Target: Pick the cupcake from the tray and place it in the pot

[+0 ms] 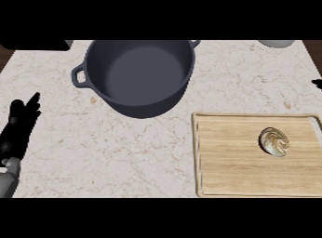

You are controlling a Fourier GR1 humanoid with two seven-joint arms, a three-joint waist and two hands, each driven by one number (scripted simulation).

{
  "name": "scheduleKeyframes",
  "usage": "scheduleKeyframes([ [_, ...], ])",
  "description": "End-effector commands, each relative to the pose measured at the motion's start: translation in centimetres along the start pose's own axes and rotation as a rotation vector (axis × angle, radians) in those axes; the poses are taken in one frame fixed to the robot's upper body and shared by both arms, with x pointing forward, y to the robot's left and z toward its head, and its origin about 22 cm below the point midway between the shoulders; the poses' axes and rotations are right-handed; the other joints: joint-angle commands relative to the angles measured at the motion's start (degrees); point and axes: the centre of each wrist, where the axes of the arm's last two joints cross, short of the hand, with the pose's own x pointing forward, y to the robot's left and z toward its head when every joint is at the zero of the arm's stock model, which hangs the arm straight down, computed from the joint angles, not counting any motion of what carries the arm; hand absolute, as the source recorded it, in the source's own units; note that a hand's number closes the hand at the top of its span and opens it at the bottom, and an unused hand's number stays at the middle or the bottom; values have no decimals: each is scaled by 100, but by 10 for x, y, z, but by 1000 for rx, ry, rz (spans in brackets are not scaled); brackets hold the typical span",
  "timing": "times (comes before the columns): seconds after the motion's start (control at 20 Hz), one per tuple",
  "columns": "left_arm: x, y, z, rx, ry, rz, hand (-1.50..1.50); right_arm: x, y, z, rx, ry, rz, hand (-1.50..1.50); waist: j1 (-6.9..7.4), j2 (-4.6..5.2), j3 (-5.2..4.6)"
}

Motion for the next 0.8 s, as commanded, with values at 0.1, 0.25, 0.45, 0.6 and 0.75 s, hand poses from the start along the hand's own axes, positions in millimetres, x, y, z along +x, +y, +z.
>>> scheduleKeyframes([
  [0.1,-4,-4,9,-10,-3,2,0,-20,10,-12,145,-71,-82,-150,9,-8,0],
  [0.25,-4,11,4,-15,15,-10,0,-20,20,-22,163,-69,-36,-150,-65,-25,-5],
  [0.45,9,9,0,12,2,3,0,-29,48,-56,194,-52,-34,-150,-59,-22,-4],
  [0.6,-16,10,3,-5,13,2,0,-47,48,-45,150,-70,-54,-150,-34,-5,-2],
  [0.75,-10,3,14,-6,13,21,0,-44,59,-62,158,-79,-38,-150,-46,-30,-3],
])
